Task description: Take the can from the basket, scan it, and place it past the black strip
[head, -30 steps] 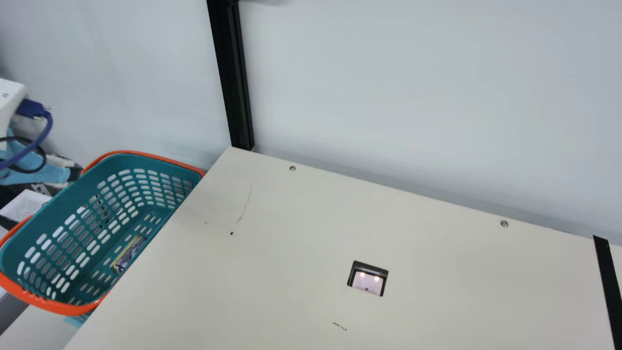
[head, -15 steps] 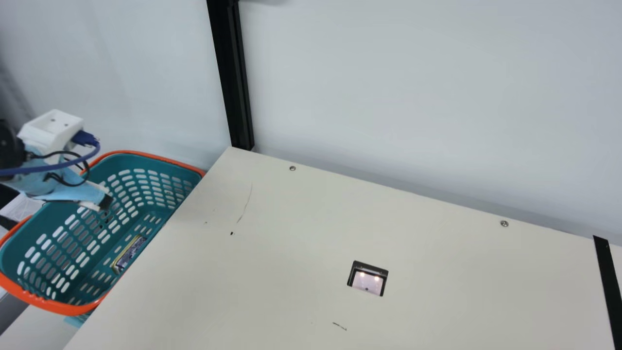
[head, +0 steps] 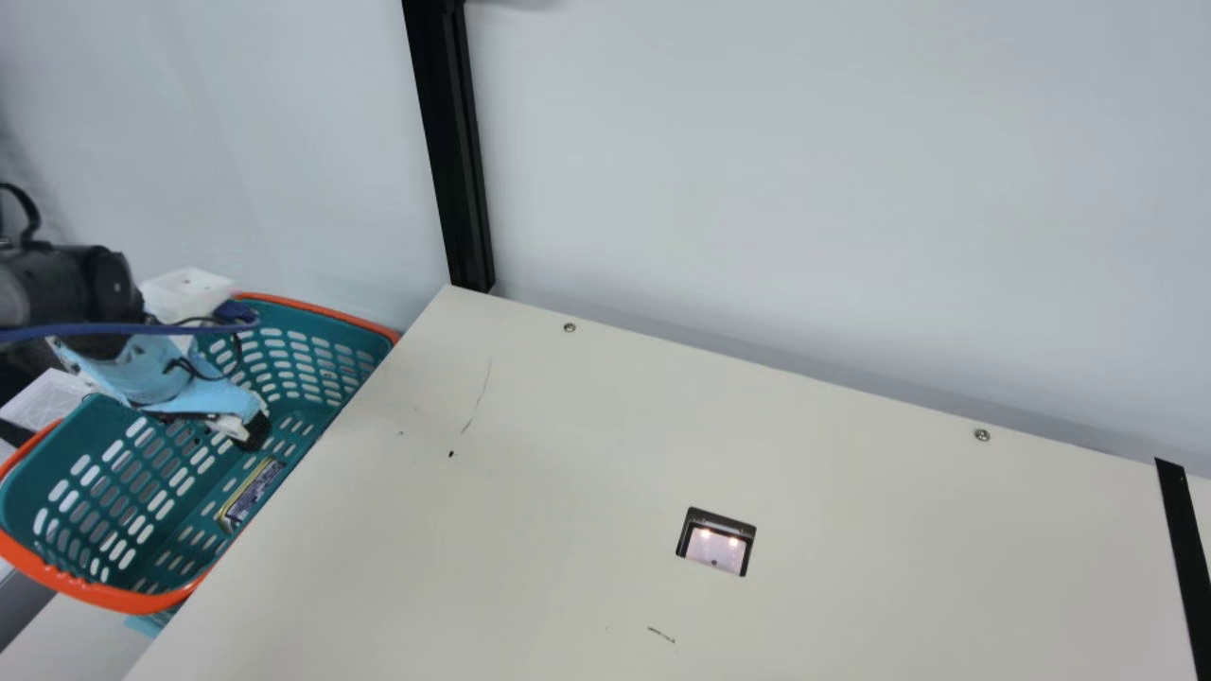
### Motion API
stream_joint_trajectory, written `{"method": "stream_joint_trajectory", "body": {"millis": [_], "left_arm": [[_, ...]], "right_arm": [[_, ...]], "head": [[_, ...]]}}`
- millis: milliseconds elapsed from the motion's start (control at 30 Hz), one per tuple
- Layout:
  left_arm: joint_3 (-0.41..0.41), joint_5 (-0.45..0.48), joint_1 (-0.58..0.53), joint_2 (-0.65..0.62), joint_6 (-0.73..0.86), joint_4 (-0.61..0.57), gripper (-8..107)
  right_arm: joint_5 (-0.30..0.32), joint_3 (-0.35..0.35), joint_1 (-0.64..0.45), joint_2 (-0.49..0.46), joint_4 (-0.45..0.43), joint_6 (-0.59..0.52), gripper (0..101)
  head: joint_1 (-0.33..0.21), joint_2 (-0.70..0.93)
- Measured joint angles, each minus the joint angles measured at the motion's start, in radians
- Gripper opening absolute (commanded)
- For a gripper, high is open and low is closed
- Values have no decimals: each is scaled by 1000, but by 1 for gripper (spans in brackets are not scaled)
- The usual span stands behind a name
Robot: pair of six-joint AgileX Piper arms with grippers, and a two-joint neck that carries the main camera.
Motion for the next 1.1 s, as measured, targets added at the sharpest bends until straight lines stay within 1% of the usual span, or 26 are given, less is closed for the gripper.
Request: {"method": "stream_joint_trajectory", "body": {"millis": [500,767,933,1100], "left_arm": [[-148,13,-25,233,-20,29,90],[-221,9,-18,349,-25,50,90],[-270,11,-11,414,-14,48,90],[-318,15,-9,467,11,22,90]], "right_arm": [[0,0,0,0,0,0,101],[0,0,0,0,0,0,101],[0,0,0,0,0,0,101],[0,0,0,0,0,0,101]], "head": [[-5,0],[0,0],[-5,0],[-5,0]]}}
